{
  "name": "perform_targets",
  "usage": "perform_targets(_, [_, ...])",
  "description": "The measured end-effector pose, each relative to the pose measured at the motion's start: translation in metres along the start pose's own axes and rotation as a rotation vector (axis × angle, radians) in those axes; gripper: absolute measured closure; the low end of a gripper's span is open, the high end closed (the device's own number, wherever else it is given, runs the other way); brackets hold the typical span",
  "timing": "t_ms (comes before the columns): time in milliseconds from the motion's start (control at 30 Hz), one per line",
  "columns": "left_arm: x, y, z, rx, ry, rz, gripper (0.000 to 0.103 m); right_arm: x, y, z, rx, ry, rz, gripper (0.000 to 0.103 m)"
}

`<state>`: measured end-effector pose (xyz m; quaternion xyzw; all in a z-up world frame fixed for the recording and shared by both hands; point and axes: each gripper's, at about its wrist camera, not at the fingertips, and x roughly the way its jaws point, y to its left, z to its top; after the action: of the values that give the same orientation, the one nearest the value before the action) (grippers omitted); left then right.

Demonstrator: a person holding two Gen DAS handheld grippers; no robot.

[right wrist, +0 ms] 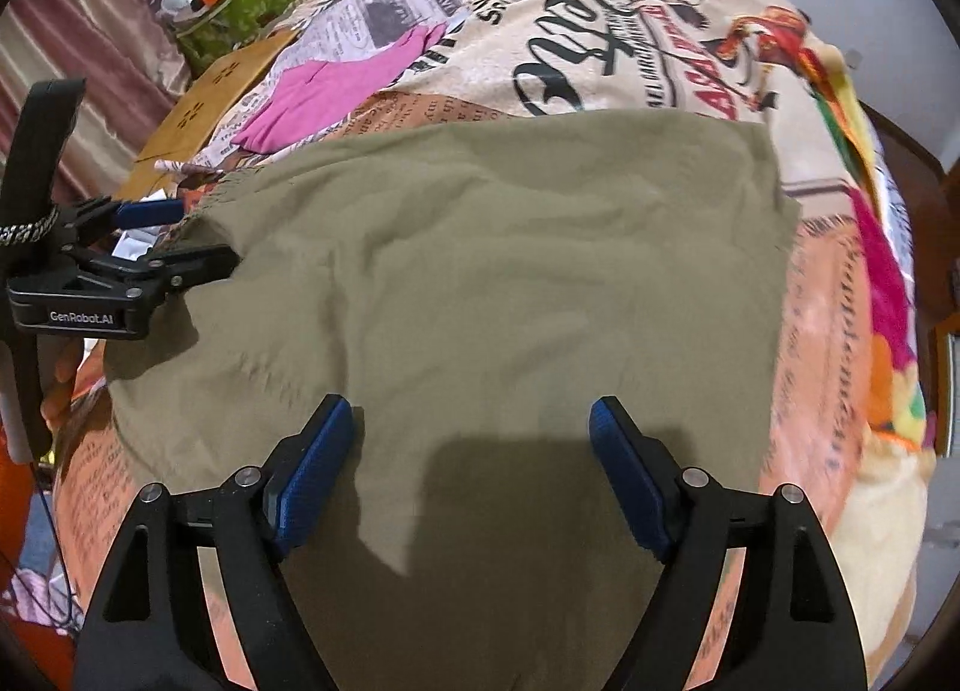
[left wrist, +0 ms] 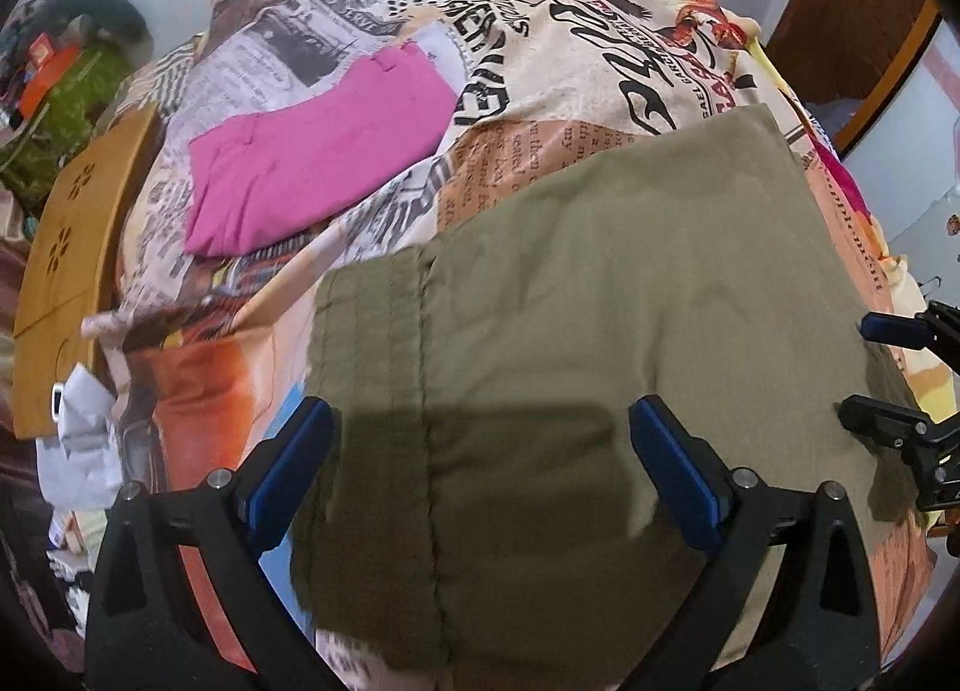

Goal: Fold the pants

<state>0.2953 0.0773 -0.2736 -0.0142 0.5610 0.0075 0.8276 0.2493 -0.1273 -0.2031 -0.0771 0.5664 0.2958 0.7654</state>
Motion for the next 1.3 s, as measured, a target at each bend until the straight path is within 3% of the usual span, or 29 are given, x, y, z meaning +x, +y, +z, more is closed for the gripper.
perform_targets(433, [-0.025,0.006,-0.043,-0.015,-0.023,0.049,0.002,-0.019,0.004,-0.041,0.075,-0.035,-0.023,0.023])
perform_targets(700, [-0.039,0.018,-0.048,-0.068,-0.02,0.051,0.002,-0.031,0.013,-0.041,0.064,-0.066,-0.044,0.023])
perform_targets(833, [-0.063,0.033,-0.049,-0.118,-0.075,0.057,0.002,-0.041,0.025,-0.035,0.032,-0.108,-0.052,0.023])
perform_targets(1000, [-0.08,0.055,-0.054,-0.221,-0.105,0.006,0.002,-0.046,0.042,-0.022,0.003,-0.165,-0.042,0.022])
perform_targets(1100, [-0.078,0.061,-0.058,-0.258,-0.083,-0.033,0.002,-0.04,0.052,-0.015,-0.007,-0.181,-0.027,0.022])
perform_targets(1300, [-0.061,0.058,-0.072,-0.304,-0.005,-0.117,0.002,-0.004,0.061,-0.009,-0.021,-0.098,-0.022,0.021])
